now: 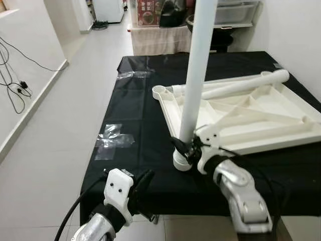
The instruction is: Building children table
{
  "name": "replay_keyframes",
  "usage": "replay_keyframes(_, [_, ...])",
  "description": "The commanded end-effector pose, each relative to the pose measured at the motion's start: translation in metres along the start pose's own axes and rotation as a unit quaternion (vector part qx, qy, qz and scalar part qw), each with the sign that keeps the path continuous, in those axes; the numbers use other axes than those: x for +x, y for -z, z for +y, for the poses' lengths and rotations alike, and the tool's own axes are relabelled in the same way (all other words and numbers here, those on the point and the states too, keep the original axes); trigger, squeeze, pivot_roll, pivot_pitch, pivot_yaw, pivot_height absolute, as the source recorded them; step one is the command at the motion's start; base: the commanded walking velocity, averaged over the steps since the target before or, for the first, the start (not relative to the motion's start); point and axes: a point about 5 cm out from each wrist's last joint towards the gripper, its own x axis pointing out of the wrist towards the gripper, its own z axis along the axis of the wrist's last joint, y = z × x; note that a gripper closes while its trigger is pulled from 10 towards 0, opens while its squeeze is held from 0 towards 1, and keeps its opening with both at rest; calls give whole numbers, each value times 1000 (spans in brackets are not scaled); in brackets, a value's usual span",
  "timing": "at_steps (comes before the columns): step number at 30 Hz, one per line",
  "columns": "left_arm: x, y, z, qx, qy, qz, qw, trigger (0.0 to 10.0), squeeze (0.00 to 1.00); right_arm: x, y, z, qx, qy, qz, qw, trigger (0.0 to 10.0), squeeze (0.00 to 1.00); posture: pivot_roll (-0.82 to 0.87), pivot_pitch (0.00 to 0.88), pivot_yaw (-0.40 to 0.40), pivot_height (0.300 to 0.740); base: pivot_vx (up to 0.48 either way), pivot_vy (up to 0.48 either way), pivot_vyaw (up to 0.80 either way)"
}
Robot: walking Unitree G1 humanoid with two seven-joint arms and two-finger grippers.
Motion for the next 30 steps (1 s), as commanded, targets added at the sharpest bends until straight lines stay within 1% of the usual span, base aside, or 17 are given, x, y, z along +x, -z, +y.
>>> replay_keyframes(1, [-1, 5, 0, -3, -1, 12, 1000, 10000, 0, -4, 15, -6, 35, -18, 25, 999, 10000, 1000, 36, 163, 20, 740, 0, 0, 0])
replay_keyframes(3, [-1, 5, 0, -4, 0, 13, 1000, 10000, 0, -2, 1, -4, 27, -74, -4, 997, 10000, 1000, 37, 161, 21, 740, 0, 0, 0])
replay_keyframes(4, [-1, 5, 0, -4, 0, 13, 1000, 10000, 0, -2, 1, -4, 27, -74, -4, 997, 10000, 1000, 37, 161, 21, 740, 0, 0, 0])
replay_keyframes(6, [1, 5, 0, -6, 1, 13, 1000, 10000, 0, -2, -13, -9, 0, -137, -22, 990, 10000, 1000, 42, 151, 15, 740, 0, 0, 0])
replay_keyframes(7, [1, 5, 0, -6, 1, 13, 1000, 10000, 0, -2, -13, -9, 0, -137, -22, 990, 10000, 1000, 42, 151, 15, 740, 0, 0, 0])
replay_keyframes(9, [2, 6, 0, -7, 2, 13, 1000, 10000, 0, -2, -22, -18, -39, -167, -20, 985, 10000, 1000, 46, 149, 14, 740, 0, 0, 0])
replay_keyframes(10, [2, 6, 0, -7, 2, 13, 1000, 10000, 0, -2, -22, -18, -39, -167, -20, 985, 10000, 1000, 46, 149, 14, 740, 0, 0, 0])
replay_keyframes(11, [2, 6, 1, -7, 2, 14, 1000, 10000, 0, -2, -25, -20, -42, -194, -16, 980, 10000, 918, 48, 148, 13, 740, 0, 0, 0])
replay_keyframes(12, [2, 7, 2, -7, 2, 14, 1000, 10000, 0, -2, -27, -21, -46, -224, -15, 973, 10000, 0, 48, 148, 13, 740, 0, 0, 0])
replay_keyframes(13, [2, 7, 2, -7, 2, 14, 1000, 10000, 0, -2, -27, -21, -46, -224, -15, 973, 10000, 0, 48, 148, 13, 740, 0, 0, 0])
replay_keyframes(15, [3, 8, 3, -8, 1, 16, 1000, 10000, 0, 0, -31, -28, -45, -267, -12, 963, 10000, 0, 55, 144, 8, 740, 0, 0, 0])
replay_keyframes(20, [4, 10, 4, -8, 1, 18, 1000, 10000, 0, 4, -36, -35, -36, -311, -11, 950, 10000, 0, 62, 140, 13, 740, 0, 0, 0])
replay_keyframes(21, [4, 10, 4, -7, 2, 19, 1000, 10000, 0, 5, -38, -35, -27, -328, -10, 944, 4000, 0, 61, 141, 15, 740, 0, 0, 0])
replay_keyframes(22, [4, 10, 4, -7, 2, 19, 1000, 10000, 0, 5, -38, -35, -27, -328, -10, 944, 4000, 0, 61, 141, 15, 740, 0, 0, 0])
replay_keyframes(23, [5, 11, 4, -8, 2, 19, 1000, 10000, 0, 5, -39, -36, -21, -341, -7, 940, 0, 0, 61, 141, 15, 740, 0, 0, 0])
replay_keyframes(26, [5, 11, 4, -8, 3, 21, 1000, 10000, 0, 5, -40, -38, -16, -363, -4, 932, 0, 0, 61, 143, 11, 740, 0, 0, 0])
replay_keyframes(30, [5, 12, 2, -10, 2, 21, 1000, 10000, 0, -1, -34, -40, -20, -361, 0, 933, 0, 0, 57, 141, 6, 740, 0, 0, 0])
